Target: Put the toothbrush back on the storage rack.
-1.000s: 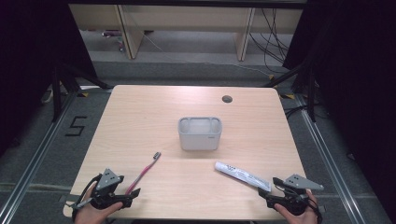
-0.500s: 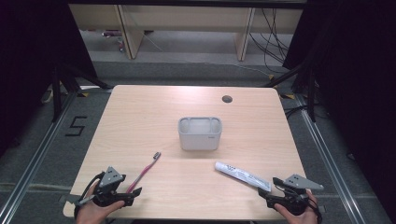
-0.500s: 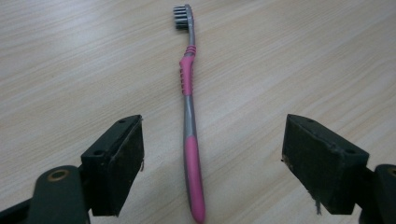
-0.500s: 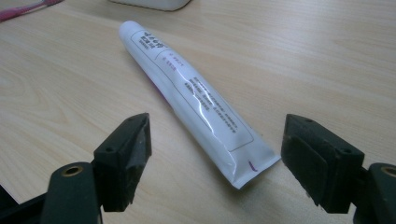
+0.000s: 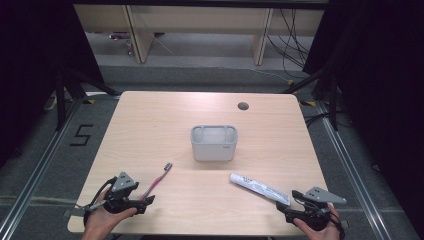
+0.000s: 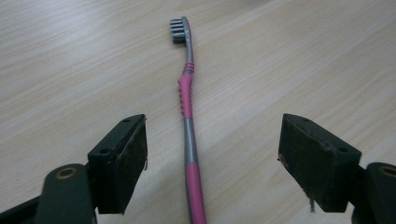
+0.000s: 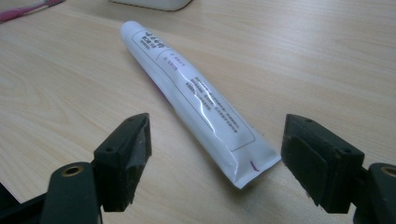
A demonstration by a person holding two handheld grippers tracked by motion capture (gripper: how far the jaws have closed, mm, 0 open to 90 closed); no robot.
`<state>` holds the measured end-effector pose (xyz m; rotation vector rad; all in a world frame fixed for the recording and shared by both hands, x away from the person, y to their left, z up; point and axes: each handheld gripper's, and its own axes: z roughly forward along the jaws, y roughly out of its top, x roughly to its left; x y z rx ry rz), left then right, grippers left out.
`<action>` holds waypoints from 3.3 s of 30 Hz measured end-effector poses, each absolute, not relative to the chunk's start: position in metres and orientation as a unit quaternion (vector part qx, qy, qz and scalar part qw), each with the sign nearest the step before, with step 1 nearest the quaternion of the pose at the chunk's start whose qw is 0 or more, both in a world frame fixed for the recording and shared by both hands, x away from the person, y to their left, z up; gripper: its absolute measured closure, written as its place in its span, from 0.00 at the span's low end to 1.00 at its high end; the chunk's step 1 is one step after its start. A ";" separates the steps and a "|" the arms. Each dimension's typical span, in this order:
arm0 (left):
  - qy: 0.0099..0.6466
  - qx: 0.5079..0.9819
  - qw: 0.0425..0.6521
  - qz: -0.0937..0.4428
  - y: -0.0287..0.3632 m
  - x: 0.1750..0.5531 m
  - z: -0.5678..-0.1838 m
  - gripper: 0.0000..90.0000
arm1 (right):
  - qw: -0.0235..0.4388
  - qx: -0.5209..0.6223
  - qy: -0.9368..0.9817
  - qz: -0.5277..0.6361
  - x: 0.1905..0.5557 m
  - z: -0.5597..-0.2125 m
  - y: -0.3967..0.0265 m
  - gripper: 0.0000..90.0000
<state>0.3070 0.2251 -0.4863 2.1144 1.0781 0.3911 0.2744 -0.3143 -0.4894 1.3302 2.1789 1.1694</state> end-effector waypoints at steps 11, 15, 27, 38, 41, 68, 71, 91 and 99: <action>0.400 0.842 0.334 0.141 0.219 0.325 -0.484 0.35 | 0.167 0.468 0.765 0.409 0.274 -0.490 -0.314 0.28; 0.398 0.849 0.319 0.137 0.216 0.331 -0.482 0.42 | 0.162 0.470 0.765 0.410 0.275 -0.490 -0.314 0.28; 0.387 0.875 0.264 0.125 0.209 0.352 -0.481 0.64 | 0.153 0.479 0.760 0.412 0.273 -0.491 -0.312 0.28; 0.370 0.901 0.198 0.111 0.197 0.364 -0.483 0.76 | 0.167 0.465 0.766 0.411 0.275 -0.491 -0.313 0.28; 0.367 0.905 0.189 0.106 0.196 0.367 -0.482 0.79 | 0.168 0.465 0.770 0.404 0.274 -0.490 -0.313 0.28; 0.338 0.933 0.104 0.060 0.181 0.388 -0.482 0.90 | 0.152 0.464 0.769 0.414 0.274 -0.491 -0.310 0.28; 0.333 0.937 0.092 0.056 0.178 0.391 -0.481 0.91 | 0.150 0.464 0.767 0.416 0.274 -0.491 -0.310 0.28; 0.305 0.944 0.106 0.068 0.176 0.386 -0.472 0.92 | 0.151 0.465 0.766 0.416 0.274 -0.490 -0.310 0.28; 0.309 0.935 0.150 0.088 0.182 0.386 -0.461 0.92 | 0.154 0.468 0.763 0.418 0.273 -0.491 -0.310 0.28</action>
